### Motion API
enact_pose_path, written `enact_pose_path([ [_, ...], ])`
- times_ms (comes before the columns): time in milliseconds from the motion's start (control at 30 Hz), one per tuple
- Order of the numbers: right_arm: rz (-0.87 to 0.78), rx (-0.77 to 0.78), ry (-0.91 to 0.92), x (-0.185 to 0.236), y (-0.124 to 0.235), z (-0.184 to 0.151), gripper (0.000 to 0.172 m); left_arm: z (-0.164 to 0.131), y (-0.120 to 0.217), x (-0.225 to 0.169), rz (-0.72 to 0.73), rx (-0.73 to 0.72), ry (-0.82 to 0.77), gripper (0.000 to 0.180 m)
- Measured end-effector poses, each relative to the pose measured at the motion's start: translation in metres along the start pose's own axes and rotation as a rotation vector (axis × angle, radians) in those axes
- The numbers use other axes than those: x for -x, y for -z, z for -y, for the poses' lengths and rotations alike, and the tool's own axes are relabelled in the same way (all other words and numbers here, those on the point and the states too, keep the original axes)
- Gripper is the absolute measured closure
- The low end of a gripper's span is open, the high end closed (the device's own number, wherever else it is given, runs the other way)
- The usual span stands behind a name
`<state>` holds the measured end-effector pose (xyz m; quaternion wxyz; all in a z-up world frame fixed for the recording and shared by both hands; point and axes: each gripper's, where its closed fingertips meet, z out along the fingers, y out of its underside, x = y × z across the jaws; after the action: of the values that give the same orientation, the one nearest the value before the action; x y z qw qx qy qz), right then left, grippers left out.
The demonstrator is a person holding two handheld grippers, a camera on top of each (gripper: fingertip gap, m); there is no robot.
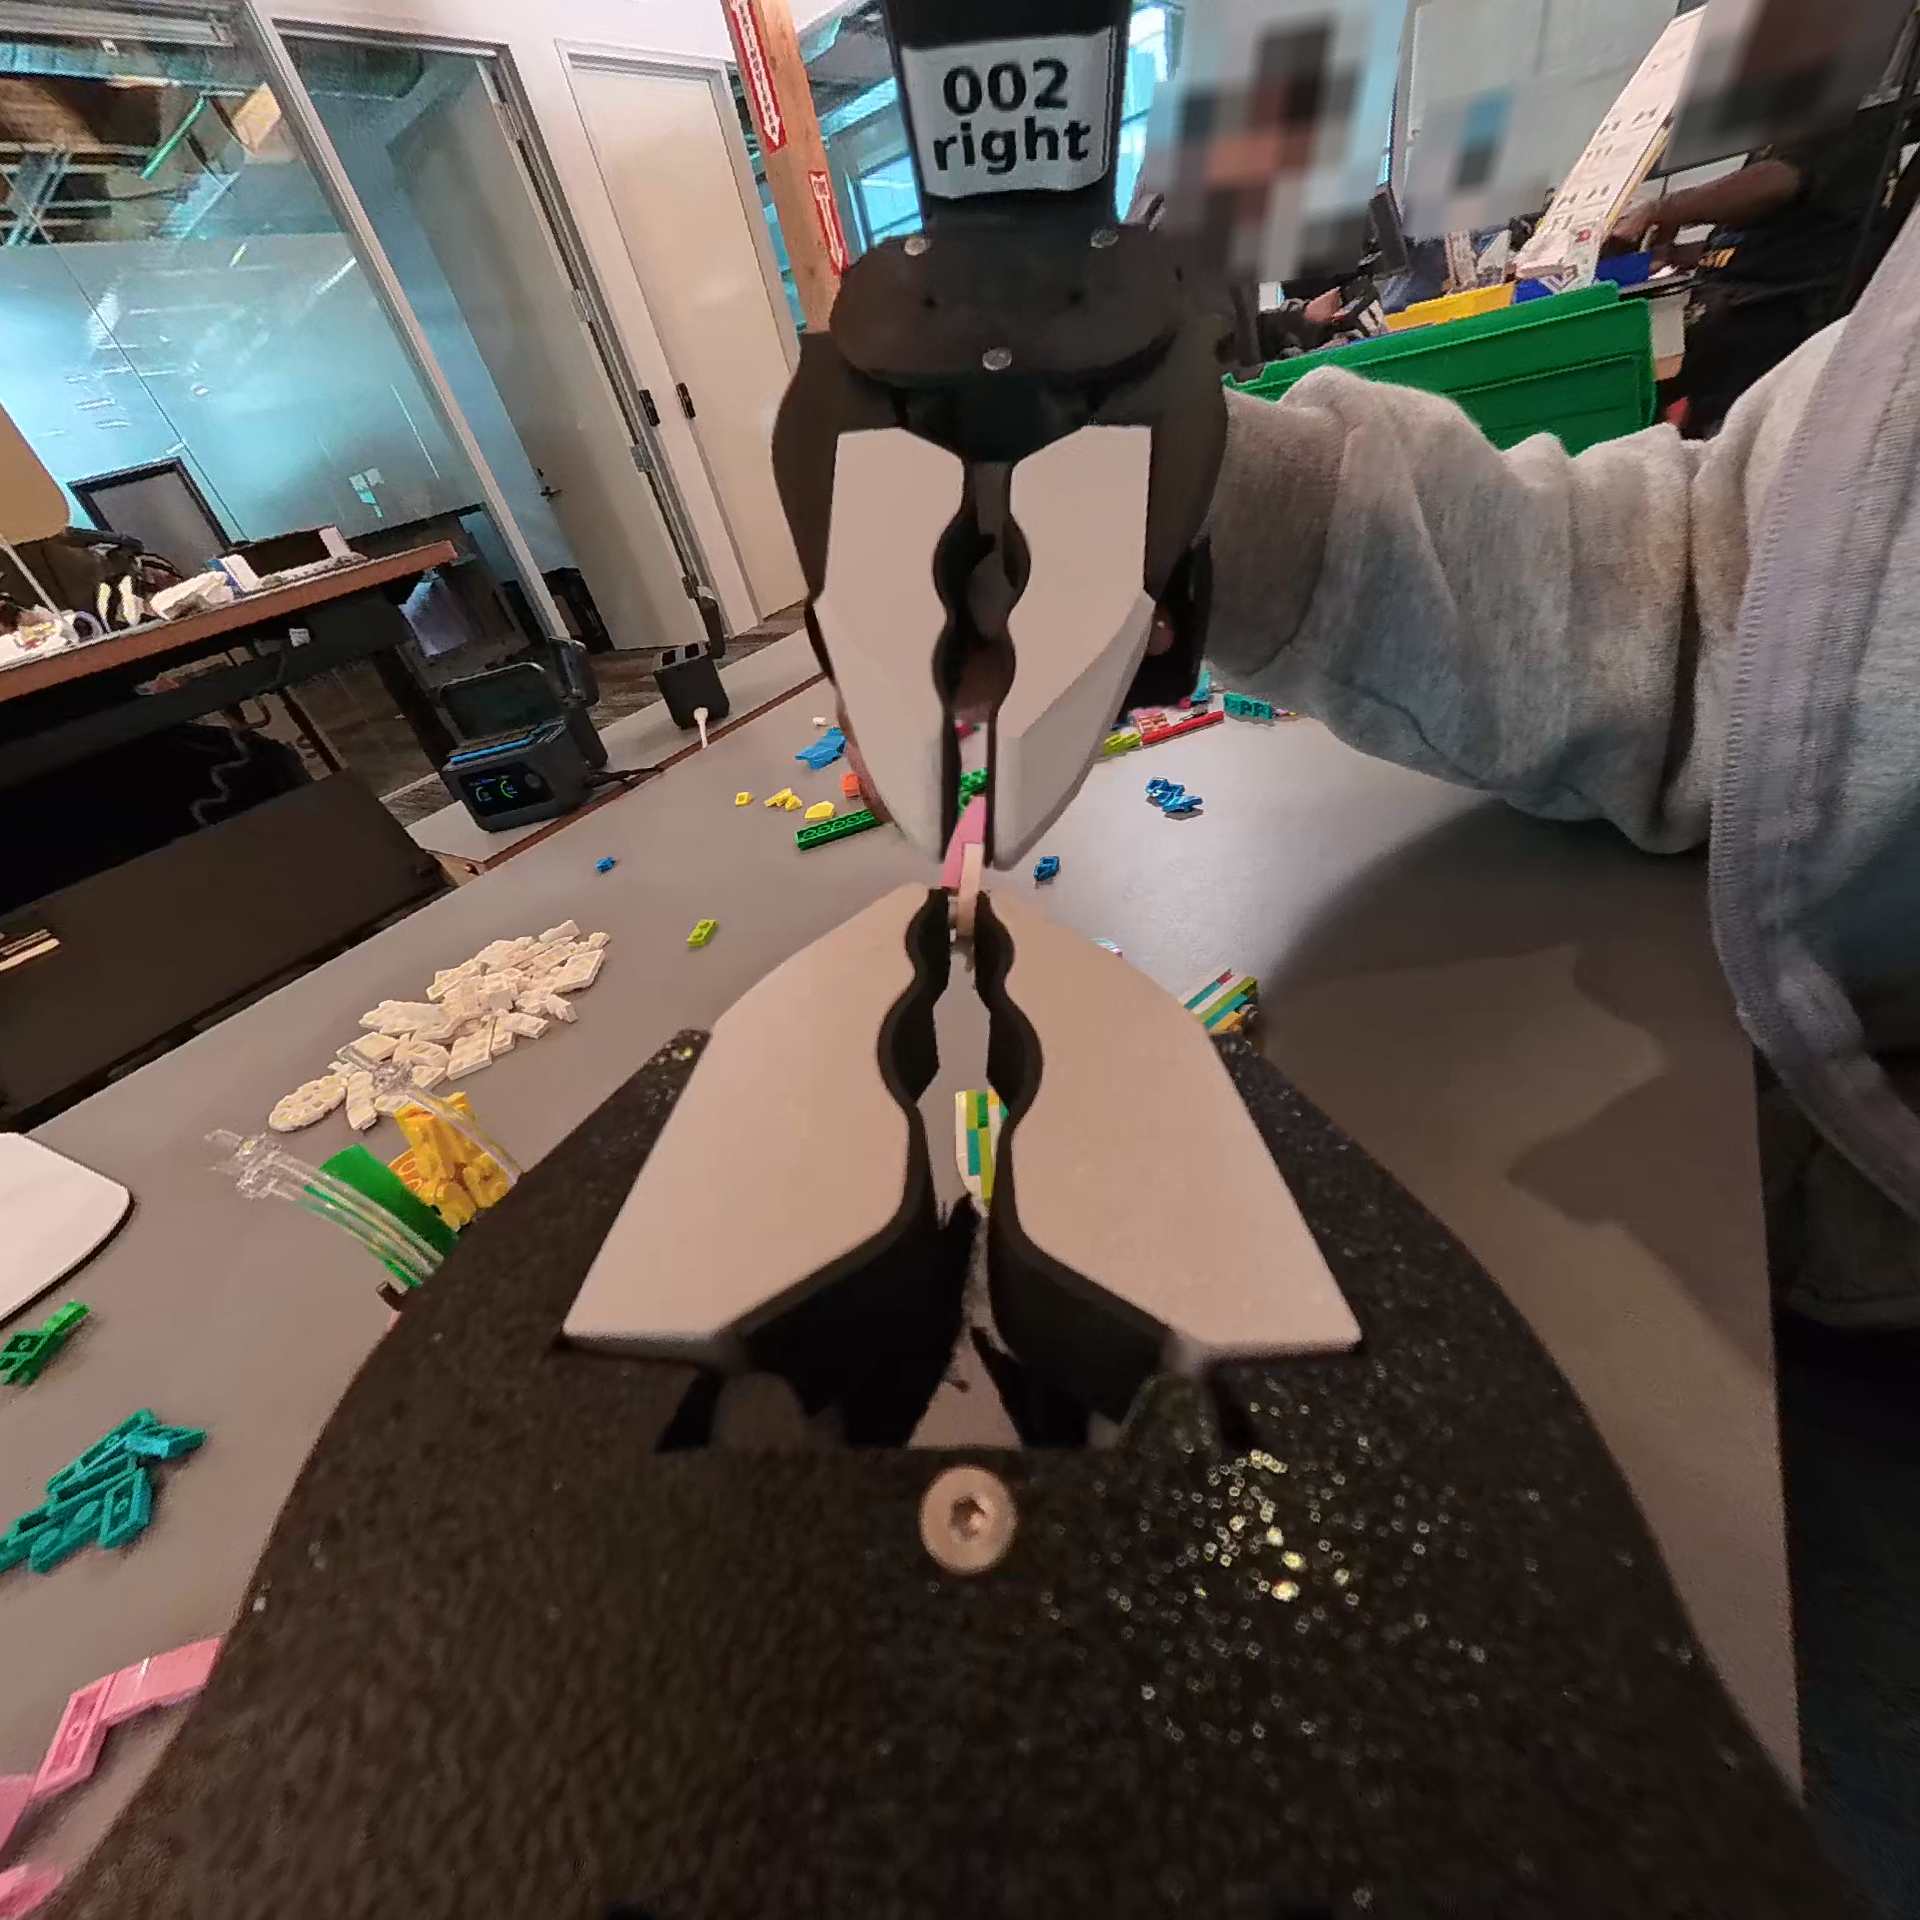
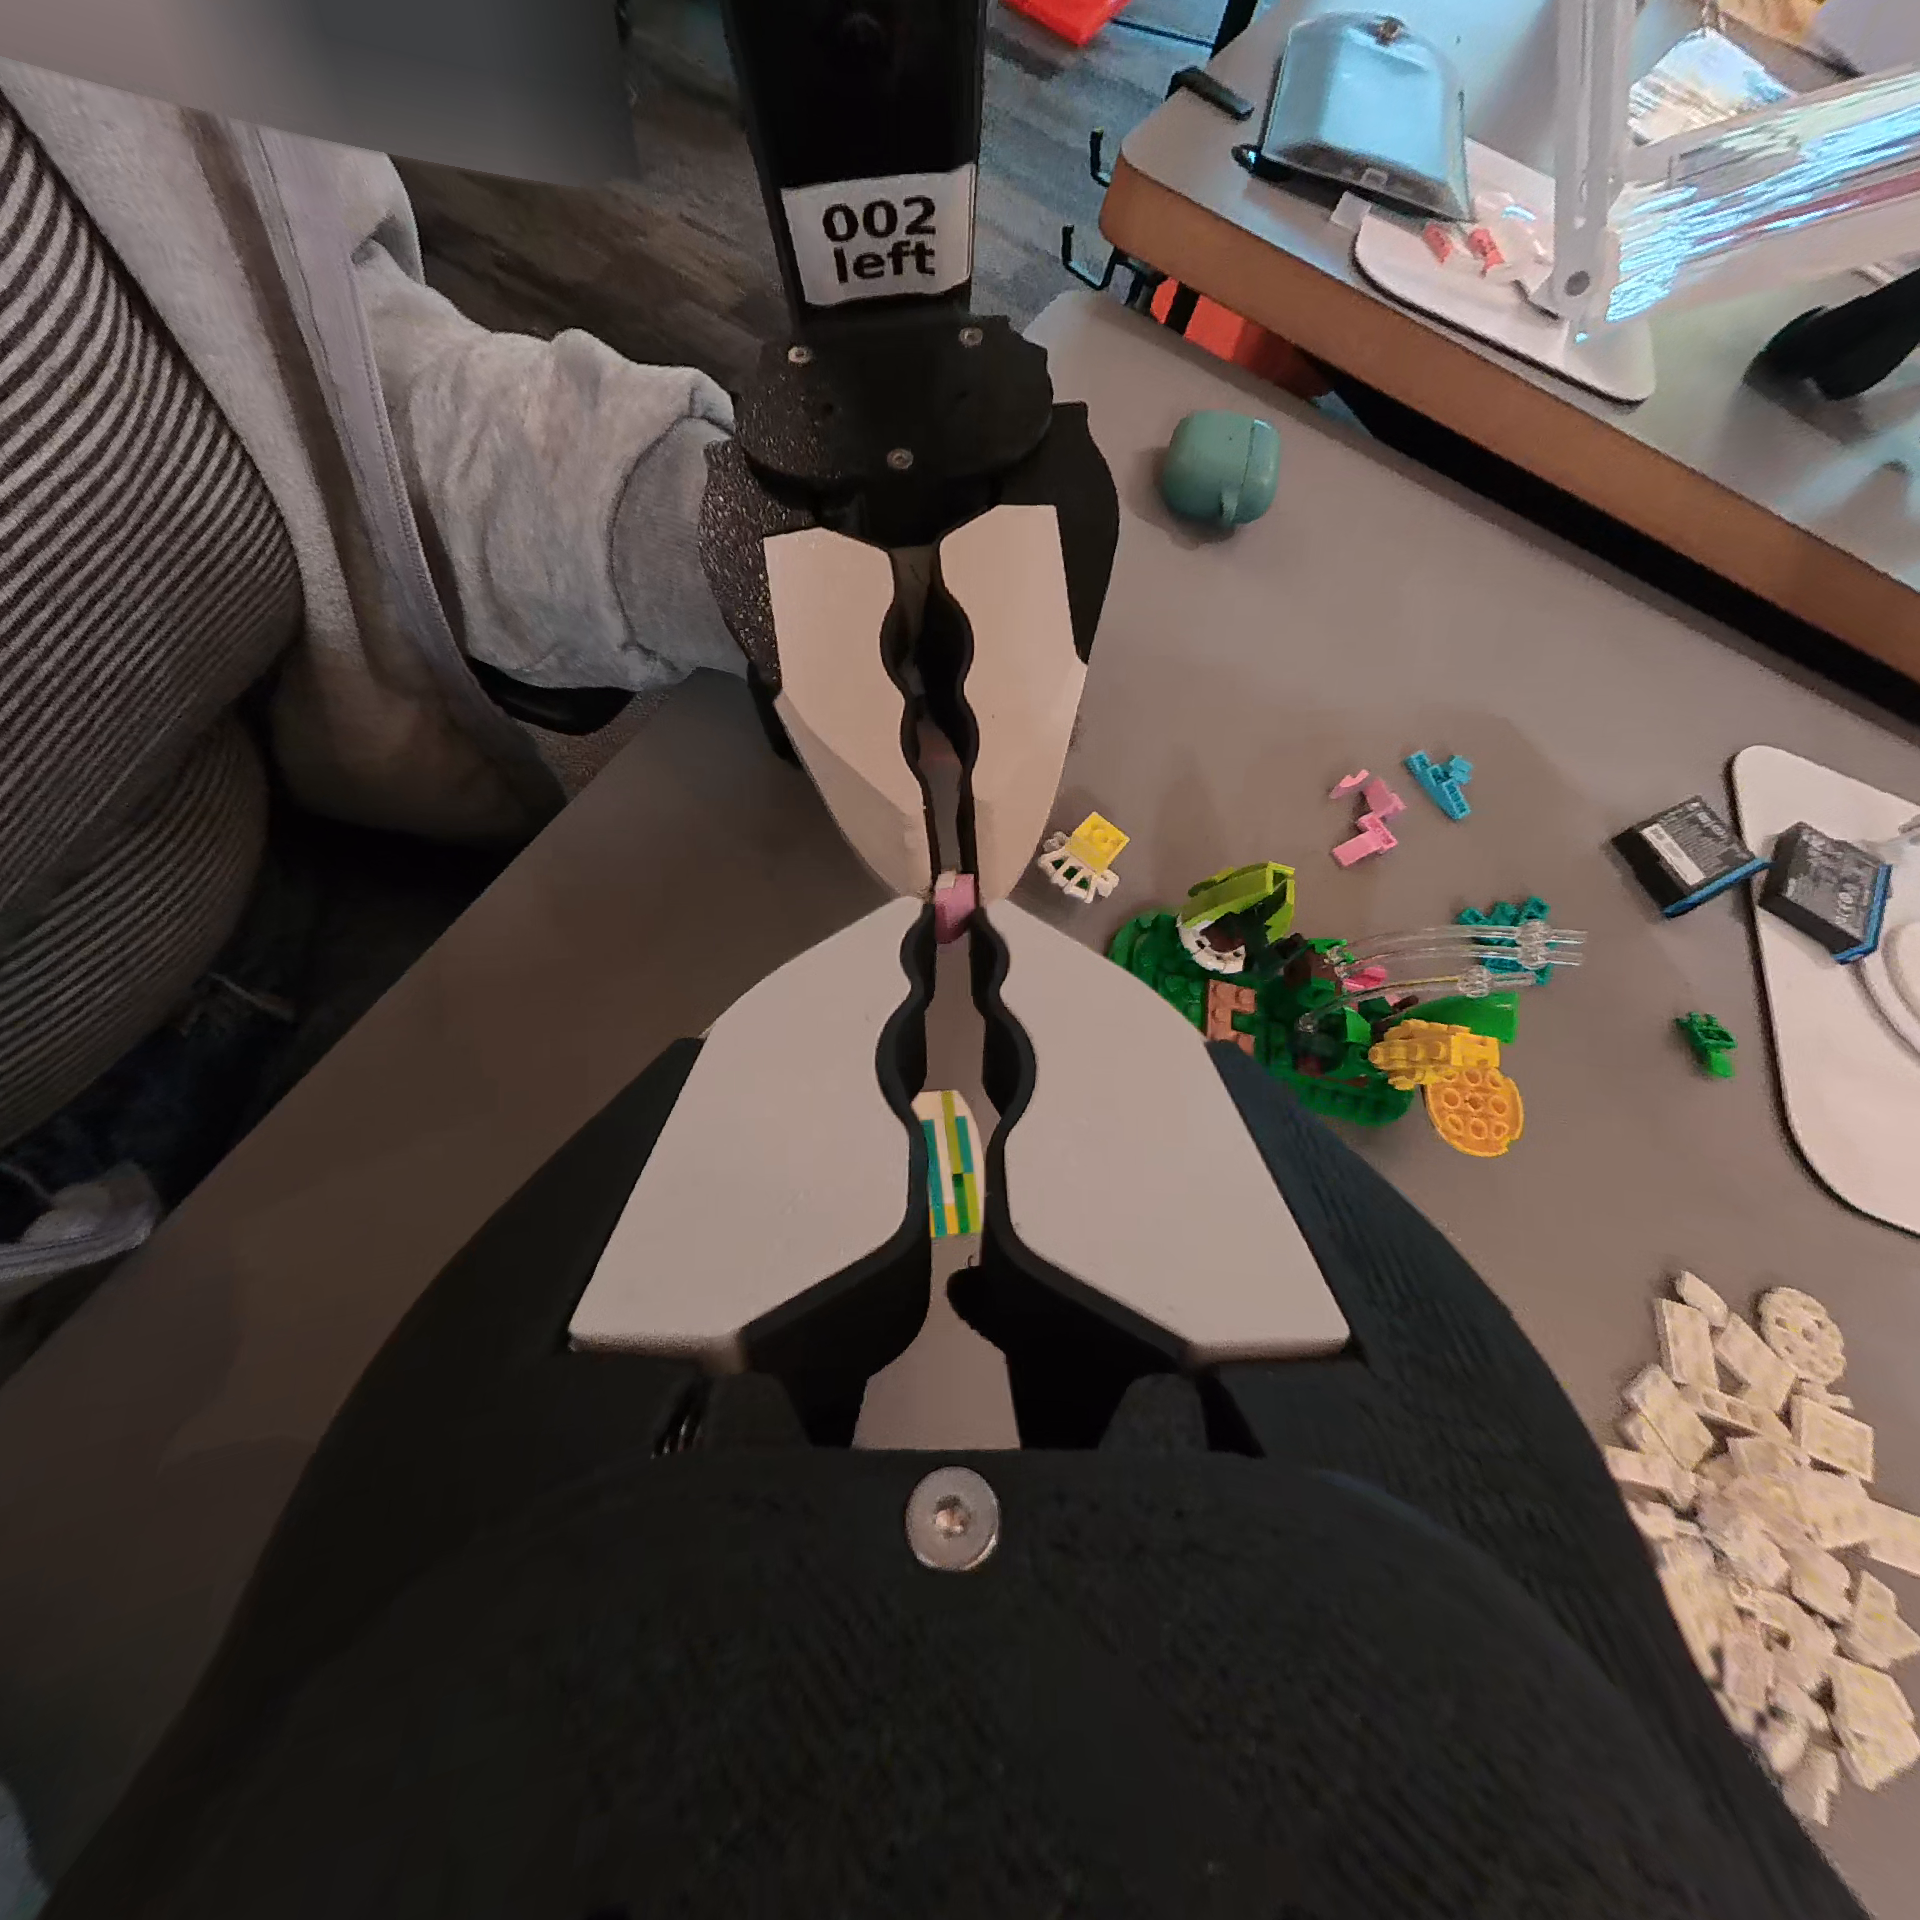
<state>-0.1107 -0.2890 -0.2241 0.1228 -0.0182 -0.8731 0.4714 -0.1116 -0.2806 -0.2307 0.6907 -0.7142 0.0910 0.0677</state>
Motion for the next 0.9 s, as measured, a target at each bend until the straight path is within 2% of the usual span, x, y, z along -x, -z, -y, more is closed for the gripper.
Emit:
enact_pose_path([
  [100, 0.022, -0.046, -0.027, 0.0, 0.002, 0.005, 0.168, 0.007, 0.002, 0.001, 0.016, -0.045, -0.03, 0.175],
  [167, 0.067, -0.115, -0.095, 0.0, 0.005, 0.012, 0.168, 0.014, 0.003, 0.0, 0.049, -0.075, -0.11, 0.175],
  [300, 0.229, -0.27, -0.258, 0.005, 0.012, 0.016, 0.168, 0.021, 0.001, -0.005, 0.082, -0.108, -0.241, 0.175],
  [433, 0.404, -0.408, -0.384, 0.01, 0.017, 0.017, 0.167, 0.024, -0.002, -0.01, 0.059, -0.134, -0.255, 0.175],
  [567, 0.49, -0.458, -0.436, 0.013, 0.019, 0.016, 0.169, 0.023, -0.003, -0.013, 0.034, -0.133, -0.254, 0.176],
  [667, 0.416, -0.446, -0.42, 0.004, 0.015, 0.011, 0.169, 0.016, -0.004, -0.004, 0.087, -0.096, -0.242, 0.176],
  [767, 0.239, -0.418, -0.381, -0.016, 0.013, 0.004, 0.169, 0.01, 0.001, 0.017, 0.229, -0.055, -0.259, 0.176],
  [833, 0.149, -0.458, -0.381, -0.031, 0.021, 0.005, 0.169, 0.009, 0.008, 0.033, 0.314, -0.046, -0.22, 0.176],
  [900, -0.015, -0.458, -0.372, -0.053, 0.027, 0.002, 0.169, 0.011, 0.025, 0.058, 0.469, -0.057, -0.183, 0.176],
])
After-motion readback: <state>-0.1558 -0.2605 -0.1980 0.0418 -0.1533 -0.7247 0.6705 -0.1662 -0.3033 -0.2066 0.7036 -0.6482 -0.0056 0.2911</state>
